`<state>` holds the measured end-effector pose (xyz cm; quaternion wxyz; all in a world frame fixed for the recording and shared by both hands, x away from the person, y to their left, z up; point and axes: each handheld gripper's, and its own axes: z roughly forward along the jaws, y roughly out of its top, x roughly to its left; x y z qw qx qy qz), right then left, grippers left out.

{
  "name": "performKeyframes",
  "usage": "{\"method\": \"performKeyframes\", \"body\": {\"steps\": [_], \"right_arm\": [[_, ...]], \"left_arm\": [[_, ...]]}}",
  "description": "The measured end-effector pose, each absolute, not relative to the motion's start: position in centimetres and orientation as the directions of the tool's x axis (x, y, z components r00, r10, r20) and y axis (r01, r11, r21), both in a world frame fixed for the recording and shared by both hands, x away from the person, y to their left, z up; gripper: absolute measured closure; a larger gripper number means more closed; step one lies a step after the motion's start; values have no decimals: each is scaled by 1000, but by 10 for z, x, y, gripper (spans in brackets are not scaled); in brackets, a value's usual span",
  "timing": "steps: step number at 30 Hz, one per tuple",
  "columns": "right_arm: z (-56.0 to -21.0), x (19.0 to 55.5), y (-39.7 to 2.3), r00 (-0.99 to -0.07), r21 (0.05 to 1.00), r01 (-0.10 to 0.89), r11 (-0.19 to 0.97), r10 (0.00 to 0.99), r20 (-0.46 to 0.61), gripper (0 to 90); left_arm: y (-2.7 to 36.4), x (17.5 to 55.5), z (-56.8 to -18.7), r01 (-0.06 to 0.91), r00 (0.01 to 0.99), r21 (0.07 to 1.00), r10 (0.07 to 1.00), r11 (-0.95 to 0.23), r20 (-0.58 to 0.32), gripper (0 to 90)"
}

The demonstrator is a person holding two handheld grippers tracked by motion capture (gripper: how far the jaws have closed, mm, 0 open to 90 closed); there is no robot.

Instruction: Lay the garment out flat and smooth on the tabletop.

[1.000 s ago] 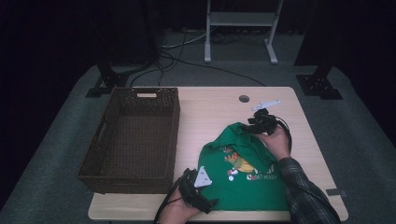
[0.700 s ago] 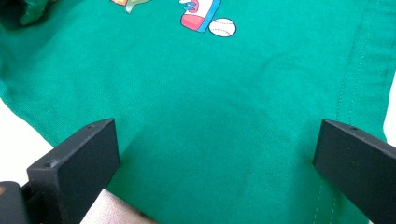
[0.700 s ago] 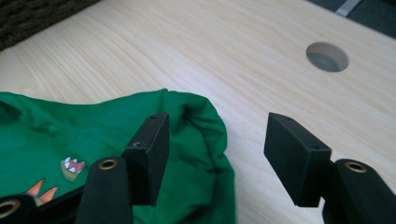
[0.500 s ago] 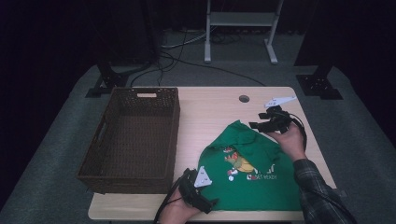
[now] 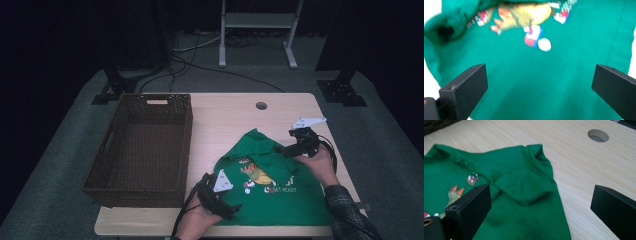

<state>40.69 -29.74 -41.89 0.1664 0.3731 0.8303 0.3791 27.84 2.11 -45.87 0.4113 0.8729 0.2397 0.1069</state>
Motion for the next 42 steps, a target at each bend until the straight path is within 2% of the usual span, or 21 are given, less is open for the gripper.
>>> {"method": "performKeyframes", "body": {"steps": [15, 25, 32, 42], "right_arm": [[-457, 385, -308, -686, 727, 508, 462, 727, 17, 22], [-482, 379, -306, -701, 686, 518, 511, 713, -1, 21], [-485, 372, -309, -694, 714, 508, 481, 720, 9, 22], [-486, 348, -309, -712, 720, 492, 490, 702, 9, 24]], "left_arm": [[-1, 344, -439, 292, 849, 776, 525, -559, 60, 0], [-12, 381, -460, 341, 856, 739, 517, -580, 11, 0], [-10, 383, -465, 353, 850, 731, 527, -584, 11, 0], [-3, 366, -463, 345, 850, 737, 526, -582, 18, 0]]}}
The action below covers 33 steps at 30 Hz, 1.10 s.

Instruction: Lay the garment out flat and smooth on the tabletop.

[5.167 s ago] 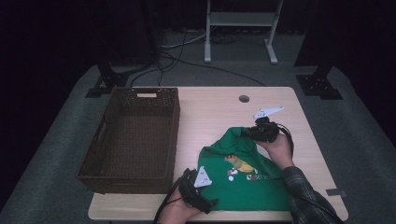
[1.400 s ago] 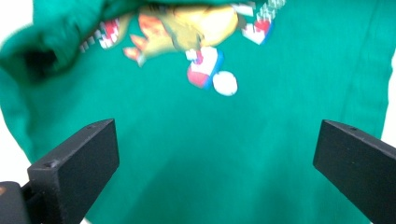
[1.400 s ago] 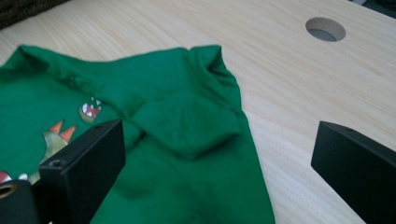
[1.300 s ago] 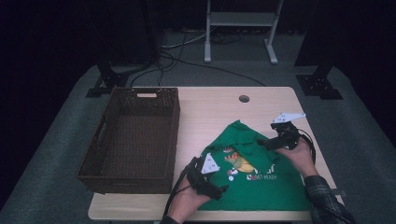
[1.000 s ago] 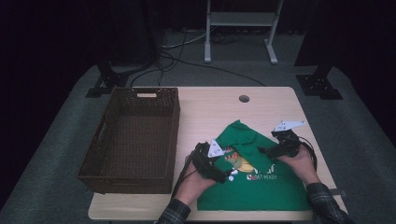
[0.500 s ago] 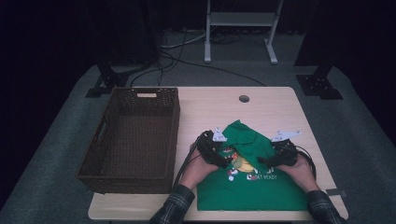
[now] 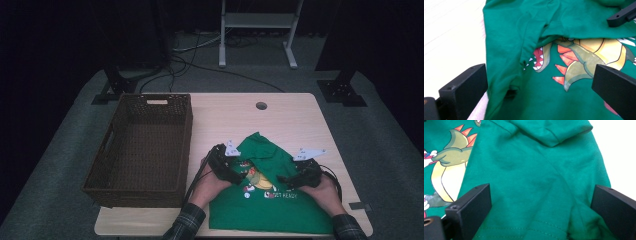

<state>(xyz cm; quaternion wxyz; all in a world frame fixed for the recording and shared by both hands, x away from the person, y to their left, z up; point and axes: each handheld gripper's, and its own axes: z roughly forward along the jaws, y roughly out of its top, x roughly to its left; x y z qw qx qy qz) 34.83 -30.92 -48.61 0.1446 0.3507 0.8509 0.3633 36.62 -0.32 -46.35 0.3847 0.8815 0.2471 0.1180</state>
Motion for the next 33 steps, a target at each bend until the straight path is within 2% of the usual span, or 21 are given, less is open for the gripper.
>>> {"method": "performKeyframes", "body": {"steps": [16, 33], "right_arm": [[-486, 325, -310, -720, 719, 487, 496, 694, 8, 24], [-487, 284, -306, -723, 717, 486, 499, 690, 9, 23]], "left_arm": [[-1, 343, -479, 361, 883, 705, 467, -611, -47, 0], [7, 295, -480, 343, 895, 695, 445, -632, -37, 0]]}}
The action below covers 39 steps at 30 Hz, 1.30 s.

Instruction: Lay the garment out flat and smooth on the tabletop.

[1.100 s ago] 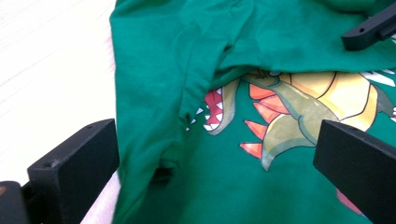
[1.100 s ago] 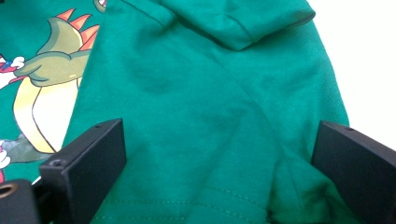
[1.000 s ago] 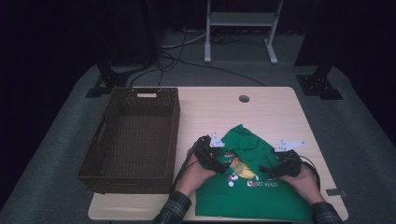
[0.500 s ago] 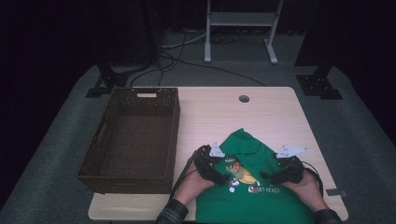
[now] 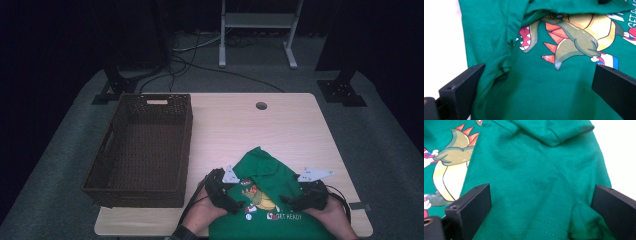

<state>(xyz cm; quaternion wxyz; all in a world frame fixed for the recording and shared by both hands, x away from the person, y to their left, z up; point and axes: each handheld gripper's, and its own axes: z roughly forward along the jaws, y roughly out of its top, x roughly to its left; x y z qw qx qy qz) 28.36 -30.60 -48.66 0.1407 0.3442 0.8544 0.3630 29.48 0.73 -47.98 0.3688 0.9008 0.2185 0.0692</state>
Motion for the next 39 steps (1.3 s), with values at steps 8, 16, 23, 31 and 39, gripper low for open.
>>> {"method": "performKeyframes", "body": {"steps": [8, 16, 23, 31, 39], "right_arm": [[-487, 261, -306, -730, 716, 481, 505, 683, 9, 23], [-487, 250, -307, -729, 716, 483, 503, 684, 11, 23], [-487, 250, -307, -729, 717, 484, 503, 685, 11, 23], [-487, 250, -307, -729, 717, 483, 503, 684, 10, 23], [-487, 250, -307, -729, 716, 483, 503, 684, 11, 23]], "left_arm": [[12, 268, -481, 339, 899, 707, 435, -621, -49, 0], [12, 261, -478, 344, 896, 712, 441, -612, -54, 0], [13, 271, -464, 342, 881, 766, 470, -544, -60, 0], [4, 283, -453, 315, 885, 774, 465, -550, -30, 0], [-6, 292, -445, 295, 890, 774, 455, -560, -9, 0]]}}
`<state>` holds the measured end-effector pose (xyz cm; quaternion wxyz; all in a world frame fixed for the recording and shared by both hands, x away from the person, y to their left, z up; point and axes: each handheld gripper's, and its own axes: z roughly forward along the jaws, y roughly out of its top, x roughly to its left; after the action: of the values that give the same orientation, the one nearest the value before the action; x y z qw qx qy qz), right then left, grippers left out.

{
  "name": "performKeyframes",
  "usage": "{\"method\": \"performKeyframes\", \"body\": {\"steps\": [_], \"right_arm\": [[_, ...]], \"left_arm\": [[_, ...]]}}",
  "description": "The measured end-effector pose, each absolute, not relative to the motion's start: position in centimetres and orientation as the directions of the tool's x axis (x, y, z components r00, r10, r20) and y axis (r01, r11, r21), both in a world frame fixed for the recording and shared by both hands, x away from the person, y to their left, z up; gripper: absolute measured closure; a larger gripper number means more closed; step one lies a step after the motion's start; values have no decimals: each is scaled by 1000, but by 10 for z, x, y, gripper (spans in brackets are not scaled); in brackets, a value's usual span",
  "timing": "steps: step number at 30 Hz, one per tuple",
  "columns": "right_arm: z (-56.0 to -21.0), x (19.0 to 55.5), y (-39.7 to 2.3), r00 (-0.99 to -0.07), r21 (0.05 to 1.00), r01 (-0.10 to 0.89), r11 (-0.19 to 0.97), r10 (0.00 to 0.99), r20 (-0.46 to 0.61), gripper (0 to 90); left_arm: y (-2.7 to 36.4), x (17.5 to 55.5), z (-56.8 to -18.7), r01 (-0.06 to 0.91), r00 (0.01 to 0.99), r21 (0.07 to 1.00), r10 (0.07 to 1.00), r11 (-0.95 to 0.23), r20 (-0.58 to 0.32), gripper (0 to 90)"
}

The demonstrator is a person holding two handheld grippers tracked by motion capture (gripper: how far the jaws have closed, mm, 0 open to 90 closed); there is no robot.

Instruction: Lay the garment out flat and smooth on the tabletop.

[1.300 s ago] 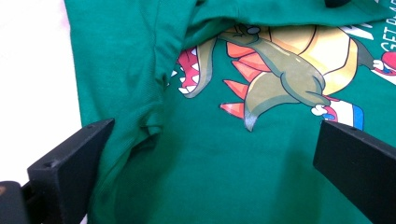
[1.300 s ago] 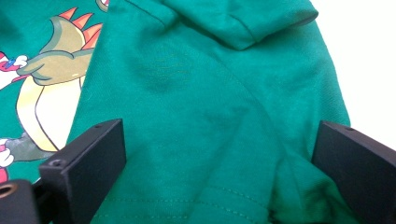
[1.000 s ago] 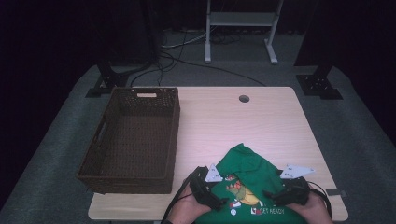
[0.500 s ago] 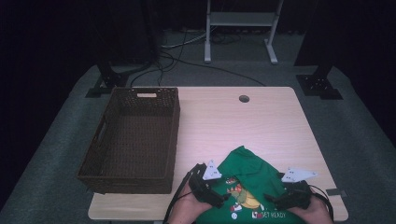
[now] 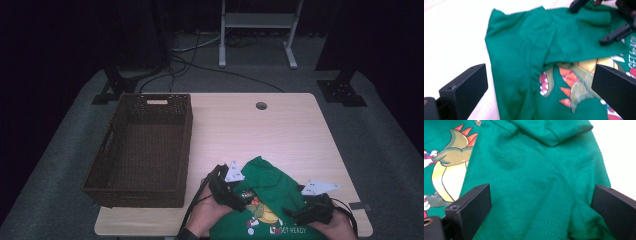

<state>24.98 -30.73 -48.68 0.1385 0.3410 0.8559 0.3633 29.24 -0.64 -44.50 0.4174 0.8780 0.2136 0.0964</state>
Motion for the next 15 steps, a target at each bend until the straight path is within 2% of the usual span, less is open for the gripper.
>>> {"method": "performKeyframes", "body": {"steps": [6, 8, 15], "right_arm": [[-487, 250, -307, -729, 717, 483, 503, 684, 11, 23], [-487, 250, -307, -729, 717, 483, 503, 684, 11, 23], [-487, 250, -308, -729, 717, 483, 503, 684, 10, 23]], "left_arm": [[-13, 297, -440, 292, 890, 777, 456, -557, -8, 0], [-15, 298, -440, 289, 895, 785, 445, -548, -19, 41], [-26, 301, -437, 275, 897, 790, 442, -547, -7, 50]]}}
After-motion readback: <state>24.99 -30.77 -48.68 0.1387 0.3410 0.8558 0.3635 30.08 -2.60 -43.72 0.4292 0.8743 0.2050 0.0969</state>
